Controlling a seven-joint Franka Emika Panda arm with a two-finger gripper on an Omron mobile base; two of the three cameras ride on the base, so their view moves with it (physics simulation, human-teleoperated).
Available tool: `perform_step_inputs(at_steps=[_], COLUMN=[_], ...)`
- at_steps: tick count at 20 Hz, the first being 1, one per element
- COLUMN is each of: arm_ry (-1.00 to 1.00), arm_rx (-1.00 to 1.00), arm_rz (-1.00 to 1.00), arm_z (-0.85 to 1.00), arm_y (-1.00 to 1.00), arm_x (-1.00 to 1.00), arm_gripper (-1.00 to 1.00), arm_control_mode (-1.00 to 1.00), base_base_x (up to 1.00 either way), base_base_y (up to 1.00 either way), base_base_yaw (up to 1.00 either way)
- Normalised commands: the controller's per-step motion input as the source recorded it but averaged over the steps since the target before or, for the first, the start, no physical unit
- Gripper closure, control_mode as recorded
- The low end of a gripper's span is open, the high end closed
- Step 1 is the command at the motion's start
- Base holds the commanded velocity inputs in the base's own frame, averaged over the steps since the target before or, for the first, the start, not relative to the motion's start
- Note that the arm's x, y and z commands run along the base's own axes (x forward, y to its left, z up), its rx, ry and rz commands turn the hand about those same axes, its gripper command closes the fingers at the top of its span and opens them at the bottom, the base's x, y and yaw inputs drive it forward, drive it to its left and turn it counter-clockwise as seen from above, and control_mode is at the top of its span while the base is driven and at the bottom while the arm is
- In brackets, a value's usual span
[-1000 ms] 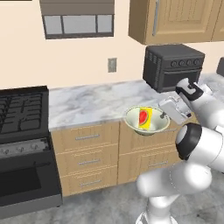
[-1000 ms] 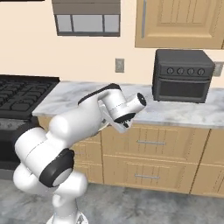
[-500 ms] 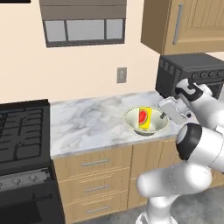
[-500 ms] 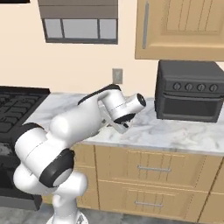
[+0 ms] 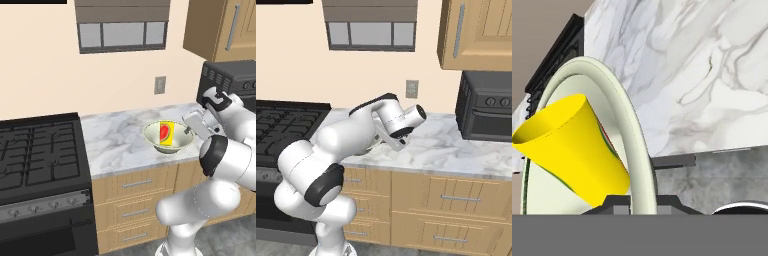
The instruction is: Place the cup inside the bowl on the dining table and move the bowl to any counter.
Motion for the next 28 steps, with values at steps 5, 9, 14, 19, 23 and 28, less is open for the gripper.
perform_step_inputs(at_steps=[5, 9, 14, 19, 23, 28], arm_ry=[0.00, 0.00, 0.00, 0.00, 0.00, 0.00], arm_rx=[0.00, 0.00, 0.00, 0.00, 0.00, 0.00], arm_rz=[0.00, 0.00, 0.00, 0.00, 0.00, 0.00], arm_z=[0.00, 0.00, 0.00, 0.00, 0.00, 0.00], arm_y=[0.00, 0.00, 0.00, 0.00, 0.00, 0.00], arm_x=[0.00, 0.00, 0.00, 0.00, 0.00, 0.00], arm_gripper=[1.00, 1.00, 1.00, 1.00, 1.00, 1.00], arm_control_mode=[1.00, 1.00, 1.00, 1.00, -1.00, -1.00], base_base_x=[0.00, 0.00, 0.00, 0.00, 0.00, 0.00], base_base_y=[0.04, 0.00, 0.00, 0.00, 0.00, 0.00], base_base_yaw=[0.00, 0.00, 0.00, 0.00, 0.00, 0.00])
